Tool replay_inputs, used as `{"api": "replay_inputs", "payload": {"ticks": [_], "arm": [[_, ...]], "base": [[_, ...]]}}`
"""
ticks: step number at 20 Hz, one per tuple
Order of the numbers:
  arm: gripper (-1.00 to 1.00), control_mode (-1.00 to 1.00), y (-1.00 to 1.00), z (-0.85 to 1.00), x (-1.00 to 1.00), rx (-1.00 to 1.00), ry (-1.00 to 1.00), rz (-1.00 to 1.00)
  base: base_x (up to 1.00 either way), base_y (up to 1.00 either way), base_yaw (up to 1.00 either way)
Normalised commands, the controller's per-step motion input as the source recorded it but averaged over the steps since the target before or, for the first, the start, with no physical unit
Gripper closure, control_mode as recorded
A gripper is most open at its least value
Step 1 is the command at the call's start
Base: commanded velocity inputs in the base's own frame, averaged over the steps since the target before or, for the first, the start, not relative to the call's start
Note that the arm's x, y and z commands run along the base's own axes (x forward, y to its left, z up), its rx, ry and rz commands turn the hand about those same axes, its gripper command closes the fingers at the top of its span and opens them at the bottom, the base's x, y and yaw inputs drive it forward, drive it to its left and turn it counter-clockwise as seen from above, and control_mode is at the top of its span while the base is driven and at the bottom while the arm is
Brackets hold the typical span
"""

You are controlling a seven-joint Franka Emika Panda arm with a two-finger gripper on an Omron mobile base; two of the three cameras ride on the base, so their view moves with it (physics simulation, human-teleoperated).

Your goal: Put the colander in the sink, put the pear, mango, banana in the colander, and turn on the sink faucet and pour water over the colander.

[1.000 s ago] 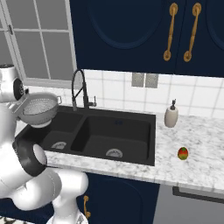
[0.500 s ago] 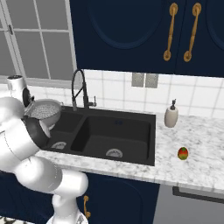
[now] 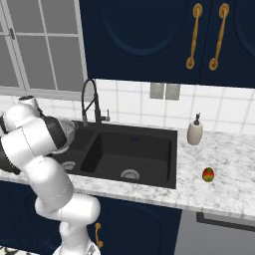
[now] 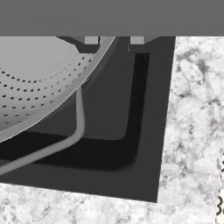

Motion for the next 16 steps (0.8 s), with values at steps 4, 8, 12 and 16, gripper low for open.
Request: {"api": "replay_inputs", "payload": {"ticks": [4,8,12,16], "arm": [[1.0,-1.0,-0.03,-0.73,0.26,0.0,0.0,0.0],[1.0,-1.0,0.0,-0.52,0.15,0.0,-0.01,0.0],[1.0,-1.0,0.0,-0.41,0.32,0.0,-0.01,0.0],[1.0,-1.0,-0.01,-0.48,0.35,0.0,0.0,0.0]], "base": [[0.0,0.0,0.0],[0.0,0.0,0.0],[0.0,0.0,0.0],[0.0,0.0,0.0]]}}
